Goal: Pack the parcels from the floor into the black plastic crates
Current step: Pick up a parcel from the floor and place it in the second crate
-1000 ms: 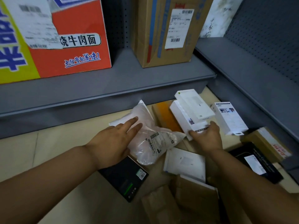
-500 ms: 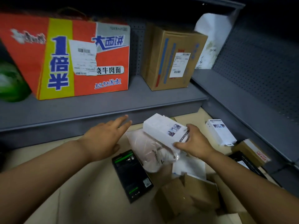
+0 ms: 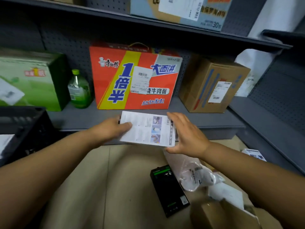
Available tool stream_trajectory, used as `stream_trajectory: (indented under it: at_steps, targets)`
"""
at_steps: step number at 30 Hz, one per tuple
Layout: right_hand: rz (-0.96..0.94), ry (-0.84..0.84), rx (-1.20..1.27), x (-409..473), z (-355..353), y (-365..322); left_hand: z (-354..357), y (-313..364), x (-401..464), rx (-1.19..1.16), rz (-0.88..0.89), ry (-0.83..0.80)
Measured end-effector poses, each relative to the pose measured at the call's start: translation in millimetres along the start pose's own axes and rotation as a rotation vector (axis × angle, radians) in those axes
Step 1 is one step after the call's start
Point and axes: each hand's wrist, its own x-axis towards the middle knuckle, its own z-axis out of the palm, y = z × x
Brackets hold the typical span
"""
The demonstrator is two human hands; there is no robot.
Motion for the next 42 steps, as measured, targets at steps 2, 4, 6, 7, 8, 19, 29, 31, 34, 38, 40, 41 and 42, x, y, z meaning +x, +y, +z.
stream_trajectory:
  at_steps: [2, 4, 6, 7, 8, 19, 29, 31, 34, 38, 40, 41, 42]
  targets:
    - [-0.046, 0.038, 0.039, 19.6, 2.0, -15.3, -16.3, -5.2, -3.1, -0.134, -0.011, 0.084]
    - [-0.003, 0.055, 0.158, 40.8, 5.2, -29.8, -34.6, -11.5, -6.0, -0.249, -0.031, 0.16]
    - [0.131, 0.057, 0.437, 60.2, 10.3, -44.0, -51.0, -18.6, -9.4, -0.324, -0.028, 0.197]
    - [0.206, 0.061, 0.586, 69.0, 15.9, -49.1, -57.9, -21.3, -11.8, -0.339, -0.026, 0.203]
    - [0.286, 0.066, 0.706, 76.6, 22.0, -54.3, -62.8, -23.3, -14.4, -0.351, -0.027, 0.208]
    - [0.761, 0.127, 1.342, 98.4, 51.6, -93.0, -92.7, -45.0, -23.3, -0.059, -0.013, 0.35]
    - [0.802, 0.272, 1.476, 104.1, 60.3, -98.3, -91.4, -45.7, -18.5, -0.587, -0.159, 0.475]
    - [0.757, 0.252, 1.487, 103.3, 61.1, -99.3, -91.3, -44.8, -17.2, -0.649, -0.161, 0.482]
    - [0.714, 0.212, 1.439, 103.9, 65.1, -96.9, -94.5, -40.0, -18.2, -0.734, -0.15, 0.47]
    - [0.62, 0.185, 1.348, 106.8, 62.4, -103.7, -104.6, -38.8, -26.5, -0.686, -0.092, 0.448]
    - [0.537, 0.153, 1.264, 109.2, 55.7, -115.2, -114.2, -38.0, -33.9, -0.648, -0.054, 0.439]
    - [0.488, 0.147, 1.169, 112.0, 52.2, -121.9, -120.2, -36.3, -38.3, -0.632, -0.04, 0.439]
    - [0.435, 0.154, 1.03, 116.4, 49.2, -128.9, -127.9, -34.8, -42.8, -0.615, -0.031, 0.44]
